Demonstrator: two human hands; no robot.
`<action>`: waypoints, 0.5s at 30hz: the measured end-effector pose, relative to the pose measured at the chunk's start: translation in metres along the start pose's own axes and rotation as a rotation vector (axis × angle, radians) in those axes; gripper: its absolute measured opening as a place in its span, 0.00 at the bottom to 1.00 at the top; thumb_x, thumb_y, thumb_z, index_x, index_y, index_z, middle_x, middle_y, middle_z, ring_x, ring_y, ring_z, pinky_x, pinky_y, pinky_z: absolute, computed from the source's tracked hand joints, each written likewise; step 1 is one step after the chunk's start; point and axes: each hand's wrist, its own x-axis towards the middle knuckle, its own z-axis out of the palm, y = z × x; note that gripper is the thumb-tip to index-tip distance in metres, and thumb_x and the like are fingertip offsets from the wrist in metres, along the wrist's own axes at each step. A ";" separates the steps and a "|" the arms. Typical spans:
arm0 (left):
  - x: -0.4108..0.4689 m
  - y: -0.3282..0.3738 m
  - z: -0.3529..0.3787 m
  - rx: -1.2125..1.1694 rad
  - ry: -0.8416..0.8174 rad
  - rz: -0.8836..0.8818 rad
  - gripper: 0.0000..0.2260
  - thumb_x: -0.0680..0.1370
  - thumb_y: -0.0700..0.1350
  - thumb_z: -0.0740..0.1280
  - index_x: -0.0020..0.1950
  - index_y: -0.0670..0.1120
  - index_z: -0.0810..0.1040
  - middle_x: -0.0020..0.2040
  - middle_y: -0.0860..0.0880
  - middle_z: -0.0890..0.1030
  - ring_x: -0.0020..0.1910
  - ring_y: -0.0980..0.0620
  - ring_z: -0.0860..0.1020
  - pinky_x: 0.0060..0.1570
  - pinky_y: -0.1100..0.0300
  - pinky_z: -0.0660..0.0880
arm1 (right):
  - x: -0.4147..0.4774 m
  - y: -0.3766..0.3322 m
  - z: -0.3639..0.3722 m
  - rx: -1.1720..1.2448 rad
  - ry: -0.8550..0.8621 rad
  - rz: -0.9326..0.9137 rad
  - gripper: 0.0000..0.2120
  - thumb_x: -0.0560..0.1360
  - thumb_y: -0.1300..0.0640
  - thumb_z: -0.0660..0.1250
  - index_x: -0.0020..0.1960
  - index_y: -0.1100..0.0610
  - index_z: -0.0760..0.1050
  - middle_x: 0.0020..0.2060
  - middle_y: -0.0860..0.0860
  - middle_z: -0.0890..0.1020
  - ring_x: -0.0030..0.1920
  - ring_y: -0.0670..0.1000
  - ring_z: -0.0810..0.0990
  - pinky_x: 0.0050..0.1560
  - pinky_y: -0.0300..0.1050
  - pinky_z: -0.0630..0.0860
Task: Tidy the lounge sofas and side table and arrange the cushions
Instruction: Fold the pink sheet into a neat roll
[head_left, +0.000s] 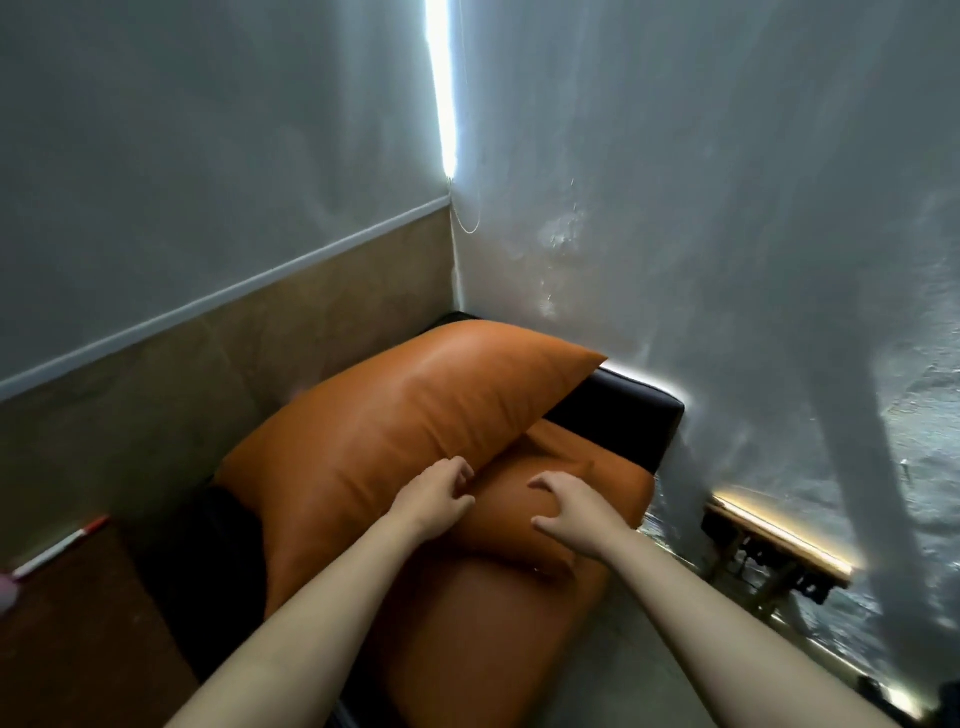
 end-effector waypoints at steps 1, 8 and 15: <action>0.010 0.002 -0.003 -0.008 0.023 -0.018 0.14 0.78 0.50 0.66 0.63 0.51 0.72 0.58 0.52 0.75 0.57 0.52 0.75 0.58 0.54 0.74 | 0.012 0.006 -0.007 0.000 -0.013 -0.012 0.23 0.74 0.51 0.70 0.68 0.49 0.70 0.66 0.48 0.73 0.66 0.48 0.72 0.64 0.41 0.71; 0.088 0.029 -0.030 -0.098 0.216 -0.186 0.13 0.79 0.49 0.66 0.63 0.50 0.72 0.61 0.51 0.74 0.57 0.52 0.75 0.57 0.54 0.75 | 0.109 0.039 -0.081 -0.043 -0.053 -0.152 0.24 0.73 0.53 0.70 0.68 0.51 0.70 0.65 0.50 0.75 0.65 0.50 0.72 0.64 0.45 0.71; 0.103 0.019 -0.029 -0.103 0.237 -0.292 0.17 0.78 0.49 0.67 0.66 0.50 0.70 0.65 0.50 0.72 0.62 0.50 0.73 0.61 0.53 0.72 | 0.171 0.024 -0.081 -0.017 -0.141 -0.256 0.26 0.74 0.51 0.70 0.70 0.51 0.67 0.66 0.50 0.73 0.68 0.50 0.69 0.66 0.46 0.70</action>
